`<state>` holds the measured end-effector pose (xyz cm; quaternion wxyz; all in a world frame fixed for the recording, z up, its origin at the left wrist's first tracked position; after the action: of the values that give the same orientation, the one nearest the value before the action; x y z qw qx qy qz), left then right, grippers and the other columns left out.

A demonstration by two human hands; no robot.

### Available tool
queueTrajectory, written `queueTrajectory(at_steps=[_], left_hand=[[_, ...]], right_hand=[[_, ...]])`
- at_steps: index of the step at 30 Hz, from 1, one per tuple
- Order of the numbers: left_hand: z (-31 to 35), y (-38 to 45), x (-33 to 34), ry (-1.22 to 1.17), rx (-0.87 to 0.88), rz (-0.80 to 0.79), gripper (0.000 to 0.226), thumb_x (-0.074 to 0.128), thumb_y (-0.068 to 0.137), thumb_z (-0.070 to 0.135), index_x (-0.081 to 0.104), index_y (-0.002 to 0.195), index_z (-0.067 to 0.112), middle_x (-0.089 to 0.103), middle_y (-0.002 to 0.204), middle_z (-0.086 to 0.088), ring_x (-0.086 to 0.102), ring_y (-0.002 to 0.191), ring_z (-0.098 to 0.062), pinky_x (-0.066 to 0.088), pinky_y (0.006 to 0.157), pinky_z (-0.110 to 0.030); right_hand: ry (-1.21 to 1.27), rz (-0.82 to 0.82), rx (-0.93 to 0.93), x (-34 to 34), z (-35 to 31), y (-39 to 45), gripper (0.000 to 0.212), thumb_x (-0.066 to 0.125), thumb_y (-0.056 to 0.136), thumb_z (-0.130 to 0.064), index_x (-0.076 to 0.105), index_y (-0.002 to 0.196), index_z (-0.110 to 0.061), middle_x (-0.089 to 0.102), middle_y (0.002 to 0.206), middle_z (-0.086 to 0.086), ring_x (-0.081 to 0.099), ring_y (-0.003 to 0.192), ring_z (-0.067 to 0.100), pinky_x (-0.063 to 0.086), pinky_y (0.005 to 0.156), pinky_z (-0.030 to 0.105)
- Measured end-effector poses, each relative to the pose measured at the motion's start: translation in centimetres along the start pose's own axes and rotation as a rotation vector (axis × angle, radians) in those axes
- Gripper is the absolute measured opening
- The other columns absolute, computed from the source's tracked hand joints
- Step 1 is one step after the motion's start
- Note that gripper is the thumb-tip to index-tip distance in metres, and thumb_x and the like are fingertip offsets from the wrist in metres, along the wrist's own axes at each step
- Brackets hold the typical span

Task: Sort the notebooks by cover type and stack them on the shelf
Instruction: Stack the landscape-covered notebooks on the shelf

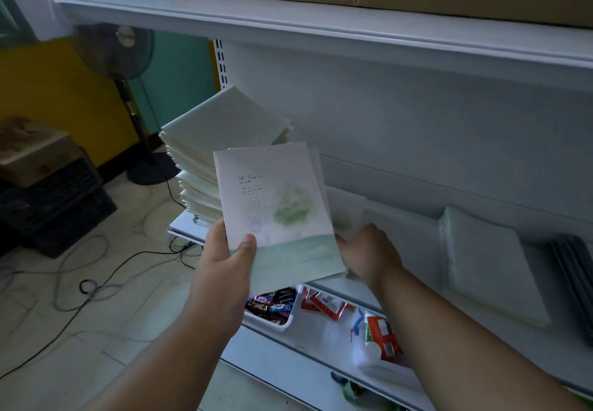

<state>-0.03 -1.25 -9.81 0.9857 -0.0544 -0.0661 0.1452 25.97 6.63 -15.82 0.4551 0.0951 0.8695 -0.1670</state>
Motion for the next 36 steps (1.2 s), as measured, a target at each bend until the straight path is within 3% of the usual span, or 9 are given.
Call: queueTrajectory(at_steps=[3,8,12,16,18,22,27,32,36], left_hand=[[-0.1,0.1,-0.4,0.012,0.001,-0.002,0.033,0.052,0.102,0.011,0.06,0.102,0.043,0.072,0.103,0.007,0.07,0.093,-0.017,0.058,0.076,-0.041],[0.3,0.5,-1.2,0.149,0.058,0.041,0.025,0.05,0.103,0.015,0.053,0.104,0.04,0.068,0.1,0.008,0.067,0.088,-0.015,0.057,0.075,-0.041],[1.4,0.1,-1.5,0.286,0.137,0.092,0.019,0.047,0.102,0.014,0.048,0.11,0.032,0.061,0.09,0.015,0.06,0.066,0.006,0.042,0.055,-0.024],[1.8,0.2,-0.9,0.299,0.166,0.093,0.022,0.048,0.101,0.013,0.048,0.097,0.034,0.064,0.078,0.018,0.058,0.061,0.009,0.044,0.056,-0.03],[1.5,0.4,-0.4,0.26,0.153,0.068,0.024,0.049,0.101,0.015,0.05,0.095,0.038,0.065,0.08,0.023,0.06,0.064,0.006,0.05,0.062,-0.037],[1.3,0.1,1.1,0.155,0.112,0.009,0.017,0.052,0.101,0.032,0.055,0.098,0.049,0.068,0.09,0.02,0.068,0.088,-0.018,0.057,0.081,-0.056],[1.1,0.0,1.4,0.193,0.116,-0.068,0.023,0.064,0.095,0.025,0.054,0.102,0.044,0.07,0.096,0.01,0.07,0.088,-0.015,0.06,0.076,-0.044],[-0.4,-1.1,3.3,0.157,-0.018,-0.365,0.022,0.058,0.096,0.022,0.061,0.11,0.038,0.073,0.104,0.001,0.07,0.098,-0.029,0.056,0.087,-0.058],[-1.5,-2.0,5.7,0.24,-0.034,-0.586,0.022,0.049,0.102,0.018,0.057,0.11,0.037,0.07,0.093,0.012,0.067,0.089,-0.016,0.058,0.078,-0.043]], right_hand=[[0.022,-0.097,0.015,1.3,0.3,0.5,0.057,0.062,0.082,-0.063,0.068,0.095,-0.008,0.07,0.081,0.003,0.068,0.055,0.017,0.058,0.06,0.031],[0.055,0.107,0.031,-1.1,0.8,0.5,0.032,0.056,0.096,-0.029,0.053,0.118,-0.007,0.063,0.113,0.015,0.061,0.096,0.031,0.04,0.072,0.03],[0.754,0.197,-0.024,-2.8,1.3,-0.3,0.008,0.054,0.096,-0.024,0.056,0.103,-0.021,0.064,0.106,0.008,0.059,0.082,0.018,0.05,0.068,0.033],[1.384,-0.041,0.03,-3.0,-0.1,-2.7,0.009,0.054,0.1,-0.017,0.06,0.099,-0.024,0.061,0.087,-0.003,0.055,0.069,0.011,0.038,0.05,0.022],[1.314,-0.158,-0.034,-2.7,-1.8,-4.3,0.009,0.054,0.099,-0.014,0.061,0.102,-0.019,0.063,0.082,-0.003,0.057,0.064,0.01,0.039,0.046,0.02],[0.928,-0.139,-0.225,-1.5,-4.0,-6.7,0.006,0.063,0.095,-0.015,0.062,0.098,-0.02,0.072,0.091,-0.003,0.067,0.082,0.016,0.053,0.069,0.031],[0.675,-0.041,-0.272,-2.6,-3.4,-7.1,0.014,0.071,0.089,-0.031,0.064,0.095,-0.02,0.068,0.085,-0.007,0.064,0.075,0.012,0.05,0.063,0.018],[0.974,-0.143,-0.046,-4.6,-2.5,-4.6,0.056,0.067,0.075,-0.066,0.064,0.111,-0.023,0.072,0.105,0.01,0.068,0.088,0.025,0.052,0.081,0.038],[1.005,0.14,0.028,-7.6,-0.1,-5.8,0.063,0.074,0.074,-0.063,0.061,0.122,-0.023,0.069,0.121,0.0,0.067,0.108,0.021,0.052,0.098,0.049]])
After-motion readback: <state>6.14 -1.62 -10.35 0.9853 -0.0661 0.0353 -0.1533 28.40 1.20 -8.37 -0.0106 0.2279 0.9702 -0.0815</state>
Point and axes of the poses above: each hand's wrist, its own y-axis towards the middle knuckle, its own x-axis out of the palm, z = x × y, the point moved 7 cm from there along y, towards the middle knuckle
